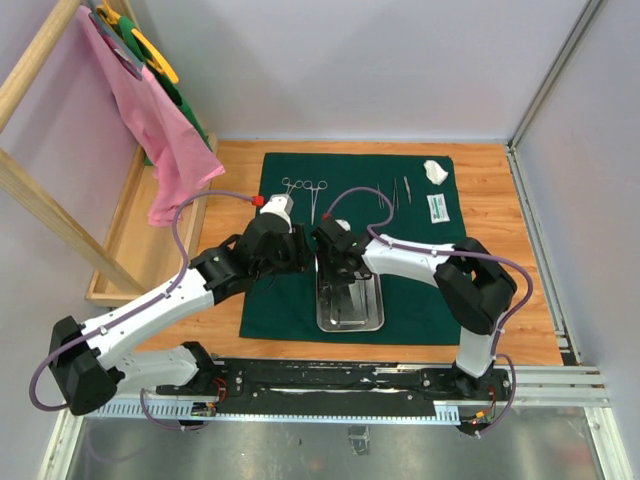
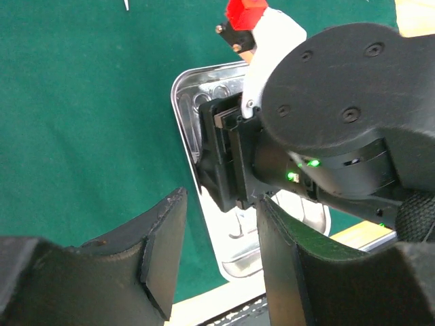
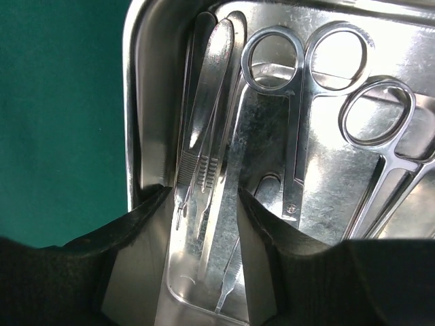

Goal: Open and lay out the surgical kit
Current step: Pick up the medical item from the container.

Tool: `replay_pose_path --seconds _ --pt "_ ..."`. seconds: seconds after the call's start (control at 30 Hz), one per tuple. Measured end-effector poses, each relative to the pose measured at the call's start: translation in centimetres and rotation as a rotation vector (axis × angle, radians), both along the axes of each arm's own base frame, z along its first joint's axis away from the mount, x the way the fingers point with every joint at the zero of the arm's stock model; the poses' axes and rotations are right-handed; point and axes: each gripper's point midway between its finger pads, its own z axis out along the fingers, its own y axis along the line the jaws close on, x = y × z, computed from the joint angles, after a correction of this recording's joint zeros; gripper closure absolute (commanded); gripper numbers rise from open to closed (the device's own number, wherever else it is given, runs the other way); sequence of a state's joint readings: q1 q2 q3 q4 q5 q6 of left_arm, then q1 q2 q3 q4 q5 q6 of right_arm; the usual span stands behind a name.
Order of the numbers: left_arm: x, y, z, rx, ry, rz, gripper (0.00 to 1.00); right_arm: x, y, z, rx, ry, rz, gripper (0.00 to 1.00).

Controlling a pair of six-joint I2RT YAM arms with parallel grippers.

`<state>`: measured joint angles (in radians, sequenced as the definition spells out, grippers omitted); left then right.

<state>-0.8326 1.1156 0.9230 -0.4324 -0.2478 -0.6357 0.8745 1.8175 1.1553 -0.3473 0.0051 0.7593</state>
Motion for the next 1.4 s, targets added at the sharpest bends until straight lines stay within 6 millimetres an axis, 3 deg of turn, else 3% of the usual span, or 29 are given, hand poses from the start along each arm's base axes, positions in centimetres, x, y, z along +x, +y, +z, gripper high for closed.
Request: replay_pose_path --seconds 0.2,0.37,0.8,1.13,1.4 --pt "-0.4 0.2 0.1 -0.01 -0.004 -0.009 0.51 0.1 1.8 -0.5 -0.092 -0.027 0.024 0.6" --pt "-0.9 0.6 -0.8 0.005 0.017 -0.014 0.52 1.4 2.3 -1.8 -0.2 -0.069 0.038 0.64" --pt "-1.2 0.8 -0.9 0.002 0.025 -0.022 0.52 3.0 1.5 -2.0 -0.232 -0.174 0.032 0.99" --pt "-1.1 1.2 -0.4 -0.007 0.008 -0.007 0.53 2.6 1.4 -0.5 -0.177 -0.201 0.055 0.99" --pt "-0.9 1.4 -0.1 -0.006 -0.001 0.004 0.53 0.2 -1.9 -0.1 -0.27 -0.141 0.114 0.99"
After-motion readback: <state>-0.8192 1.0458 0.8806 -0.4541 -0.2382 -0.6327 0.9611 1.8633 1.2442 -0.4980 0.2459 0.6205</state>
